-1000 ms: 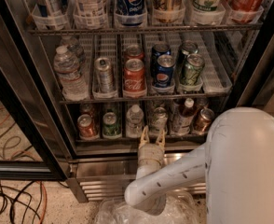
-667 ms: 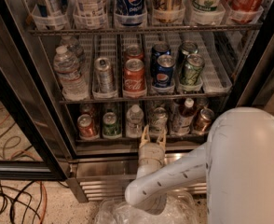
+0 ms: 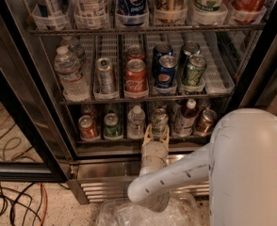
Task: Pick 7up can from bottom shelf of fridge
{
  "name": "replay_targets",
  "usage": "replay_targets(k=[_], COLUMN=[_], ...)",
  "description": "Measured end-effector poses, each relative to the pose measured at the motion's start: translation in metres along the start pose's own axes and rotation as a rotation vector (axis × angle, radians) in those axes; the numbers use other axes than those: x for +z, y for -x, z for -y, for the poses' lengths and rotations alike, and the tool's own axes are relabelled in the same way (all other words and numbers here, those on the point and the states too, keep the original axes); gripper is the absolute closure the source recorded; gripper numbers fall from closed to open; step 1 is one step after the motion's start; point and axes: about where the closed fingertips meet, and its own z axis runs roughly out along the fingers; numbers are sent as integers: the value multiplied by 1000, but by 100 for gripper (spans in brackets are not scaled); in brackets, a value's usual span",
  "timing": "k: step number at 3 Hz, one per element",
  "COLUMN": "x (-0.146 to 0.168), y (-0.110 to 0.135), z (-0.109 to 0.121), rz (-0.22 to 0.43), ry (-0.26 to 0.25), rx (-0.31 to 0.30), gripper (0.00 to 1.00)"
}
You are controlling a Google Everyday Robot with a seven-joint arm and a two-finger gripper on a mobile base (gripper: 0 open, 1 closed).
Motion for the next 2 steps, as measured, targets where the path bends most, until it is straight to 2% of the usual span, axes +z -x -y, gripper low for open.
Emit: replay_targets(k=[2], x=[26], y=[-8], z=[-1], rz=[-7], ry=[-13], rx=[0], gripper=[46])
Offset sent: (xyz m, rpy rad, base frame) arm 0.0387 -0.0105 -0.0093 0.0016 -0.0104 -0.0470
